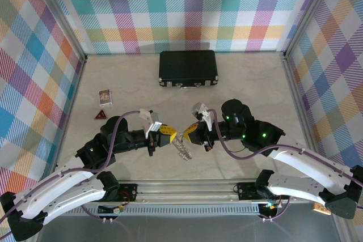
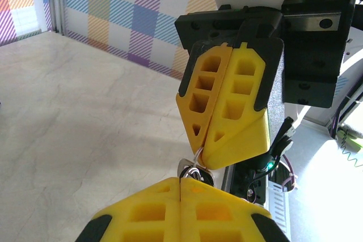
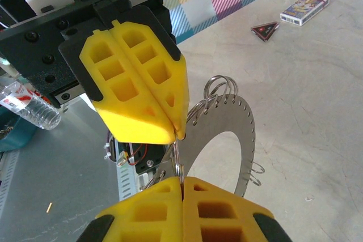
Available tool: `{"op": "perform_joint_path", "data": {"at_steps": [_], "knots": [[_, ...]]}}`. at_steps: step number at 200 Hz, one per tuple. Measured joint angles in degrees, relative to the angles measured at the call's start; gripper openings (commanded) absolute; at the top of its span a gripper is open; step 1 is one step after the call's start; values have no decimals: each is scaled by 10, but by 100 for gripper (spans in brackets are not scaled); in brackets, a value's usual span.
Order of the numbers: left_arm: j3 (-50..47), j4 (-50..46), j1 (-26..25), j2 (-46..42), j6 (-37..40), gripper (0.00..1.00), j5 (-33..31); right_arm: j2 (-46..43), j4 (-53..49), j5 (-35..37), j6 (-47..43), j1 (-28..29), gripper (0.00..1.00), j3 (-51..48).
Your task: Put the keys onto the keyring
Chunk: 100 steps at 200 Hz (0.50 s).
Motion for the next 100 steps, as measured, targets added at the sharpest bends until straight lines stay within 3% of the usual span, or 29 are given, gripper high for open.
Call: {"op": "perform_joint_path", "data": {"at_steps": [100], "knots": [[0, 0, 0, 0, 0, 0, -5, -5, 0, 7, 2, 0, 0, 0]]}}
